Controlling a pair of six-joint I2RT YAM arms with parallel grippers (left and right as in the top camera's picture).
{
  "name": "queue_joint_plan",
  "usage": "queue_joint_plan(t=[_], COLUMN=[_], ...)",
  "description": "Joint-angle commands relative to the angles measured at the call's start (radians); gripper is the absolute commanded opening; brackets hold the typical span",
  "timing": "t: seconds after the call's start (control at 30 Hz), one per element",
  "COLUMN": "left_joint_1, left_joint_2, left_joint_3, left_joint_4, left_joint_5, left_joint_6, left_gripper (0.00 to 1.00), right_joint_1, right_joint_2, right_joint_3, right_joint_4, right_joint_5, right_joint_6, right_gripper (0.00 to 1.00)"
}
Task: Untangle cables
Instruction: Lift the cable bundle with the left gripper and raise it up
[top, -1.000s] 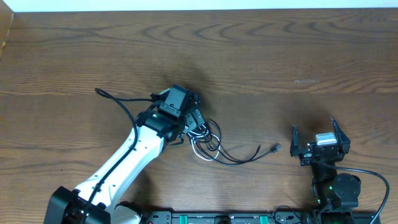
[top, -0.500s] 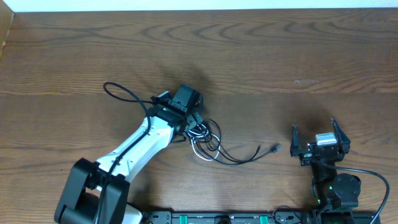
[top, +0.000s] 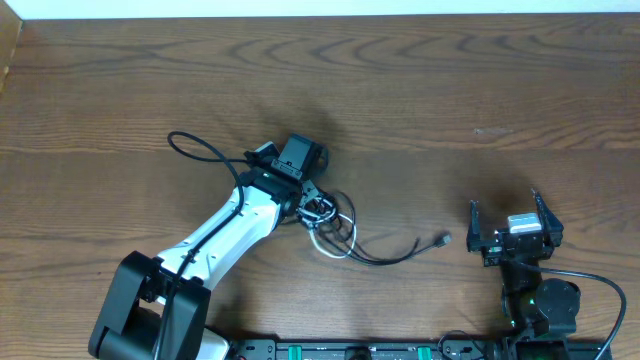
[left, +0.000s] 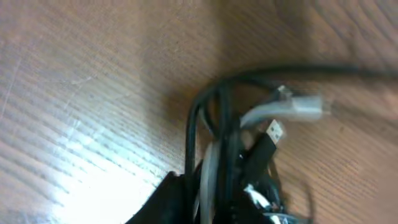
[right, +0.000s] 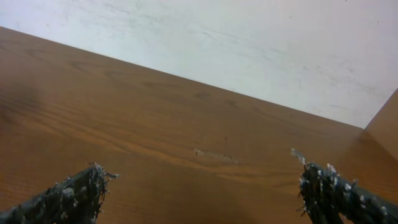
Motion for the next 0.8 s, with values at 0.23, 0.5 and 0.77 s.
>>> queue_joint_plan(t=[0.23,0.5,0.77], left_joint_1=[-0.002,-0.001,-0.001], left_joint_2=[-0.051,-0.284,-0.493], left_joint_3=[0.016,0.019,0.019], left_joint_4=[0.017,0.068,0.113], left_joint_5=[-0.005,-0.005,-0.005], left_joint_6=[0.001,0.037,0.397], left_gripper=[0.07,0.08,0.08], right_joint_1=[0.005,0.005,0.005], right_joint_2=[-0.007,-0.007,-0.007], right_joint_3=[-0.002,-0.002,-0.002], right_joint_4=[-0.003,-0.003,-0.003], right_joint_5=[-0.01,-0.01,-0.01], right_joint_6=[0.002,0.002,0.002], right_gripper=[0.99,0.99,0.99])
